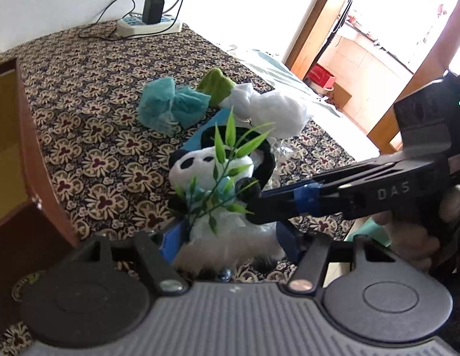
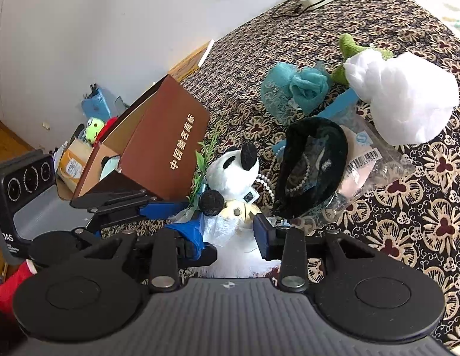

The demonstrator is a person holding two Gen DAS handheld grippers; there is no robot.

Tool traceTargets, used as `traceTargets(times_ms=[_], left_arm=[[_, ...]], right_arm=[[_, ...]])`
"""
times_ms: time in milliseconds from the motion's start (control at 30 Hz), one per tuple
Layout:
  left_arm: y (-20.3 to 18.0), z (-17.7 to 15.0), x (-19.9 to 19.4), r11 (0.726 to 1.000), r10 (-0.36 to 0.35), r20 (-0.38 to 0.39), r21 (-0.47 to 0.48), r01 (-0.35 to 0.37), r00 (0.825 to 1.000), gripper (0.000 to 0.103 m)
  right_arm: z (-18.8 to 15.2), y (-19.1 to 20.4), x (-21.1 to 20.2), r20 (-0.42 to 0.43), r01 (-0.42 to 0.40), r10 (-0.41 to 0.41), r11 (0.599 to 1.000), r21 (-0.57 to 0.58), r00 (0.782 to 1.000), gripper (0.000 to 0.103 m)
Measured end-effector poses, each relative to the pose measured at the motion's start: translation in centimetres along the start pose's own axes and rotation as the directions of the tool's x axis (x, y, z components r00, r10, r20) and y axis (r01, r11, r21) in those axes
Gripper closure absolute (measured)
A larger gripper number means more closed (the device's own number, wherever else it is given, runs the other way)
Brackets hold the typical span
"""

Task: Organize soft objects
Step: 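Lift the panda plush with both grippers off the pile, then carry the white panda plush with both grippers over the cardboard box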

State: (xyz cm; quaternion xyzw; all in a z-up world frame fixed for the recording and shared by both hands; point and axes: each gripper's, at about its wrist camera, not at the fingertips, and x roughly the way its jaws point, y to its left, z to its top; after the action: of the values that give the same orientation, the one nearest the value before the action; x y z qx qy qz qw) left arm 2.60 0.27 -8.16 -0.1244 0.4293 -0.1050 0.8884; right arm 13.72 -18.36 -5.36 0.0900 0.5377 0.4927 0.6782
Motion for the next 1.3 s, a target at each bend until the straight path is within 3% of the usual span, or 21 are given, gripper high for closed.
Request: traceTargets(times_ms=[367,600,867,1300], left_arm=[[-1.2,-0.2,0.8,0.996,0.058,0.007,0.069,-0.058,0.998,0.038],[-0.8,0.0,0.6,0.998,0.048,0.019,0.049,-0.049,0.999,0.039],[-0.7,0.2,1.0,0.997,0.040,0.010,0.059,-0.040,0.999,0.038],[-0.6,1.1,-1.3,0.999,-0.013,0.061,0.031,0.011,0.998,0.038]], right_arm=[[2.4,-0.1,1.6,0.002,0.044,-0.044,0.998,0.037,0.999,0.079],[2.7,-1.3,1.6,-0.002,0.033,-0.033,0.992,0.122,0.999,0.076],[3.7,-1.3,3.1,-0.038,0.021,-0.017,0.991,0.129,0.999,0.074],[2.3,1.0,0.1,0.114,0.005,-0.005,1.000,0.000,0.993,0.095]])
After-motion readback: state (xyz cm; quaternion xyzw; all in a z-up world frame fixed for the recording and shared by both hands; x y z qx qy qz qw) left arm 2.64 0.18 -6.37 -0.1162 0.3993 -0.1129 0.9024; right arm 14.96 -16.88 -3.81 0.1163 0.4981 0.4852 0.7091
